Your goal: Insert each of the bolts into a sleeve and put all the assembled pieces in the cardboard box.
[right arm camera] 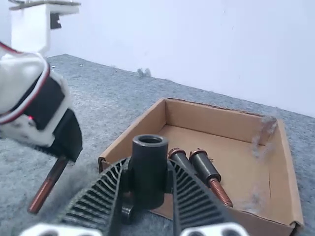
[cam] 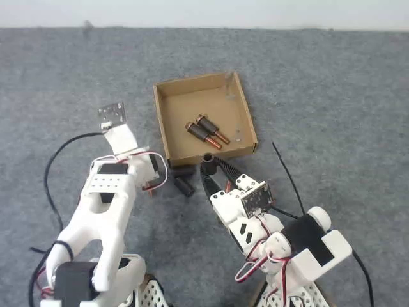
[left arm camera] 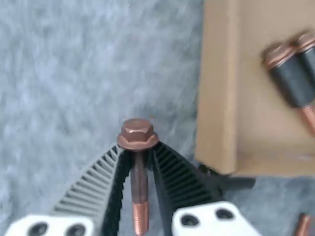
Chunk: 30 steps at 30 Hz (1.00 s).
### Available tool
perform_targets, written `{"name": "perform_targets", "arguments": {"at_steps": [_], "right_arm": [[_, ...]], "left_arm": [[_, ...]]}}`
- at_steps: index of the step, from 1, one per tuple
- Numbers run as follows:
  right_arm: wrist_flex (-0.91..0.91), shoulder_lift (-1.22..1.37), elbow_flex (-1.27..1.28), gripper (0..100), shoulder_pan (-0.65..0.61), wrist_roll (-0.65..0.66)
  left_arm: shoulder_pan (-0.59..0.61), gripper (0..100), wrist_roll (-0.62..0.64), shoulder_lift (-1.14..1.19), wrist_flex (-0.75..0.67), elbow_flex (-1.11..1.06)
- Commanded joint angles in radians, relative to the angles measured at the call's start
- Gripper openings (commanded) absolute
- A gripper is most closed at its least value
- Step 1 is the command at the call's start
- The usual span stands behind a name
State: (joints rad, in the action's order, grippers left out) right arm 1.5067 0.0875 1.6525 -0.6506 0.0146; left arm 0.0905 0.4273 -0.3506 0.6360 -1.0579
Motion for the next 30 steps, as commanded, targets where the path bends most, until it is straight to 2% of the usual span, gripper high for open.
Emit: {"name": "perform_targets", "arguments": {"at_steps": [1,11,20,30], "right_arm": [[0.024,-0.002,0.02,0.6,-0.004,-0.006],[0.024,-0.002,0.02,0.6,-0.004,-0.006],[0.024,-0.002,0.02,0.6,-0.004,-0.006],[0.024,-0.002,0.02,0.6,-0.015,-0.006]], "left_arm": [[-0.002,1,-0.005,-0.058,-0.038,0.114],[-0.003,1,-0.005,-0.06,-0.038,0.318],[-0.166,1,-0.006,-0.06,-0.048,0.386],[-0.213,1,-0.005,-0.06,-0.281,0.314]]}}
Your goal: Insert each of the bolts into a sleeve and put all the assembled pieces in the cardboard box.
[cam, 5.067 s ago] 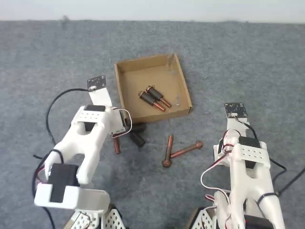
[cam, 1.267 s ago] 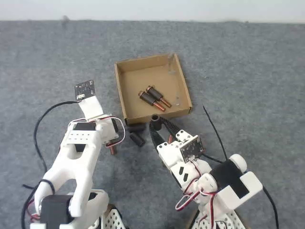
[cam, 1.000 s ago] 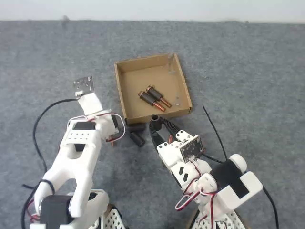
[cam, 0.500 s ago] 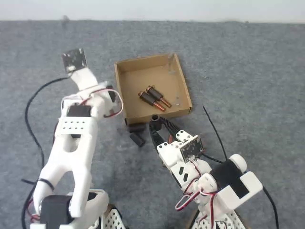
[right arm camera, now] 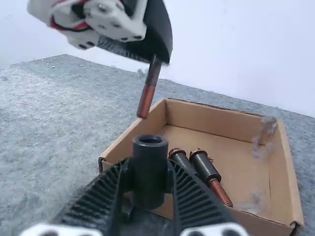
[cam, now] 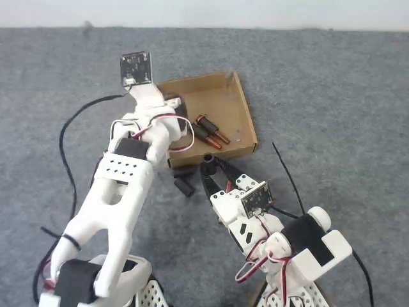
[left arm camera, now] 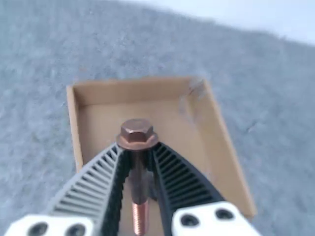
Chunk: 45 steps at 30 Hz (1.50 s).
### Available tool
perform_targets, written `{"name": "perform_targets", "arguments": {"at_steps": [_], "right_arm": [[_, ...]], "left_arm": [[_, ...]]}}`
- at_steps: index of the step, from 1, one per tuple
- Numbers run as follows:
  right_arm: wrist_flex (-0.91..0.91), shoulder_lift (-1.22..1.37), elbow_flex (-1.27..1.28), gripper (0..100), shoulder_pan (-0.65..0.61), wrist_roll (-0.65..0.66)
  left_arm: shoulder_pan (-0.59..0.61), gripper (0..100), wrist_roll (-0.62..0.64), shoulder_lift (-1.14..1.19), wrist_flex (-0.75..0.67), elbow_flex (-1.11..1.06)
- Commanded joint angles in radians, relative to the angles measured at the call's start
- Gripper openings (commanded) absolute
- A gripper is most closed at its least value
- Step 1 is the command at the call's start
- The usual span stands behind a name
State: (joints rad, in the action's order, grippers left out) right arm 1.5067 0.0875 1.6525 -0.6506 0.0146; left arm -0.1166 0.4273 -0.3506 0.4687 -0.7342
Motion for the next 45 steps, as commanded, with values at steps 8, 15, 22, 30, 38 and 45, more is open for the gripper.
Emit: {"name": "perform_targets", "arguments": {"at_steps": [8,15,22,30,38,45], "right_arm": [[0.024,-0.002,0.02,0.6,-0.031,-0.006],[0.022,-0.002,0.015,0.6,-0.031,-0.006],[0.022,-0.002,0.015,0.6,-0.031,-0.006],[0.021,-0.001,0.015,0.6,-0.036,-0.006],[0.021,-0.001,0.02,0.6,-0.064,-0.006],[0.022,-0.001,0.02,0.6,-0.064,-0.006]], "left_arm": [[-0.006,1,-0.006,-0.06,-0.359,-0.137],[-0.021,1,-0.005,-0.157,-0.608,-0.332],[-0.13,1,-0.005,-0.485,-0.542,-0.495],[-0.206,1,-0.005,-0.809,-0.353,-0.593],[-0.218,1,-0.005,-1.063,-0.279,-0.731],[-0.25,1,-0.005,-1.227,-0.124,-0.751]]}}
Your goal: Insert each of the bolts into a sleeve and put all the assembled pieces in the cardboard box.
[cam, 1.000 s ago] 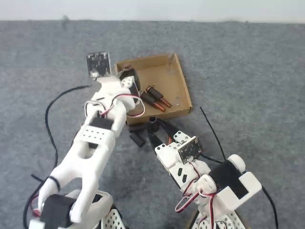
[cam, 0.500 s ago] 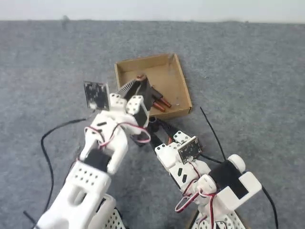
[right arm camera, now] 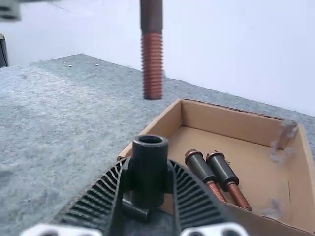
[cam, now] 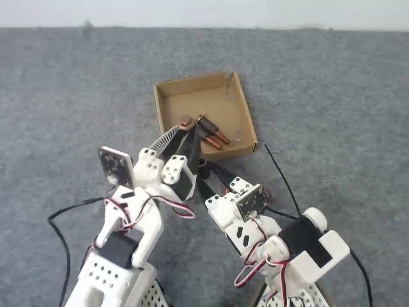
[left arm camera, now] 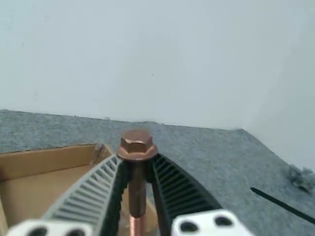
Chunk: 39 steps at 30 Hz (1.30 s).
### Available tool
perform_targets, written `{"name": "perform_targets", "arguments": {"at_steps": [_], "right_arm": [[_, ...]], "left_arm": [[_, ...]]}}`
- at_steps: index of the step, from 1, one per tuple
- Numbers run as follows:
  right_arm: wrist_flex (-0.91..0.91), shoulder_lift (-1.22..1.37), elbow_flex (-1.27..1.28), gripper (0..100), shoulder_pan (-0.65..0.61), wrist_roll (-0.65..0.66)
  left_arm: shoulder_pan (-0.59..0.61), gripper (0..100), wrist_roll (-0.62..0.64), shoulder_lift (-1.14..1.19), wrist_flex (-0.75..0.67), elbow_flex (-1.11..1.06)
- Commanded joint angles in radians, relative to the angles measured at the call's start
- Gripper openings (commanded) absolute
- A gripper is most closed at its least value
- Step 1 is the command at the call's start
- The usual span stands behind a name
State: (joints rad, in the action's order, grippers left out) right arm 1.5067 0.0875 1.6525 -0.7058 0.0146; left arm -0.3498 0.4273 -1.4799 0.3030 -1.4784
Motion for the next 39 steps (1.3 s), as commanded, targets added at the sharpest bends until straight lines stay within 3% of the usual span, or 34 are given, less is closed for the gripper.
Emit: {"name": "perform_targets", "arguments": {"at_steps": [1,7,26,31,39], "right_arm": [[0.022,-0.001,0.02,0.6,-0.008,-0.006],[0.022,-0.001,0.02,0.6,-0.008,-0.006],[0.022,-0.002,0.02,0.6,-0.01,-0.006],[0.022,-0.002,0.02,0.6,-0.01,-0.005],[0.022,-0.002,0.02,0.6,-0.01,-0.005]], "left_arm": [[-0.02,1,-0.005,-0.112,0.043,-0.024],[-0.021,1,-0.009,-0.137,0.04,-0.124],[-0.014,1,-0.012,-0.138,0.037,-0.13],[0.061,1,-0.009,-0.133,-0.068,-0.151],[-0.003,1,-0.009,-0.132,-0.072,-0.18]]}}
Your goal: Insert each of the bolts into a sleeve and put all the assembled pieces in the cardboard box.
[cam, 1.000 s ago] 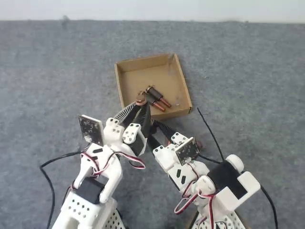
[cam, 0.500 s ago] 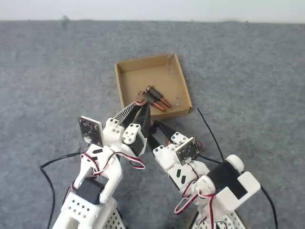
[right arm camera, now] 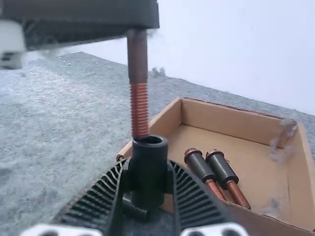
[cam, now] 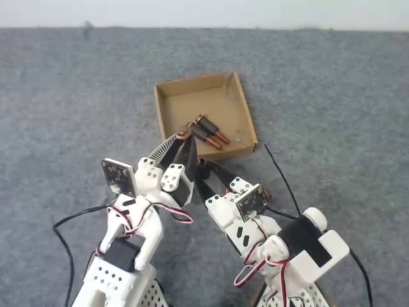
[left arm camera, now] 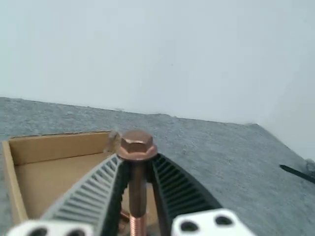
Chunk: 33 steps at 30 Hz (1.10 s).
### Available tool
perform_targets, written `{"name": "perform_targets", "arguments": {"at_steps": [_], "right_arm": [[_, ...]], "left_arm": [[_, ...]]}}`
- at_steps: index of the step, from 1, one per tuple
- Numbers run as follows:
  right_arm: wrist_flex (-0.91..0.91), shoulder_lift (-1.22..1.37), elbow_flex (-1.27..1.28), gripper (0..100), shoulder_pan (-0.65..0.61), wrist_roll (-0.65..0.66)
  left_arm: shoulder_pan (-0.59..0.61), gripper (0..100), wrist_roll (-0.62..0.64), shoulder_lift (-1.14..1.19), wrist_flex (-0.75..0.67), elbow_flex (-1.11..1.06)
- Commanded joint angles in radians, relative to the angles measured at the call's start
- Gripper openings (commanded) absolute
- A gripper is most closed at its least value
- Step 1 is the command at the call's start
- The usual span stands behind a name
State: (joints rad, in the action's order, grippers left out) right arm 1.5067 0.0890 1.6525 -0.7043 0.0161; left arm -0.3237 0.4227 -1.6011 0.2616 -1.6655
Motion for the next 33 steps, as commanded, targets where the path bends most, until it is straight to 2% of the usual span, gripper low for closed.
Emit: {"name": "perform_targets", "arguments": {"at_steps": [1,4,10,33], "right_arm": [[0.021,-0.004,0.02,0.6,-0.012,-0.006],[-0.01,-0.004,0.02,0.6,-0.018,-0.005],[-0.018,-0.004,0.02,0.6,-0.035,0.097],[-0.018,-0.012,0.015,0.6,0.022,0.1]], "left_arm": [[-0.031,1,-0.005,-0.011,-0.032,0.007],[-0.034,1,-0.005,-0.011,-0.035,0.01],[-0.029,1,-0.005,-0.011,-0.034,0.007],[-0.023,1,-0.005,-0.011,-0.029,-0.005]]}}
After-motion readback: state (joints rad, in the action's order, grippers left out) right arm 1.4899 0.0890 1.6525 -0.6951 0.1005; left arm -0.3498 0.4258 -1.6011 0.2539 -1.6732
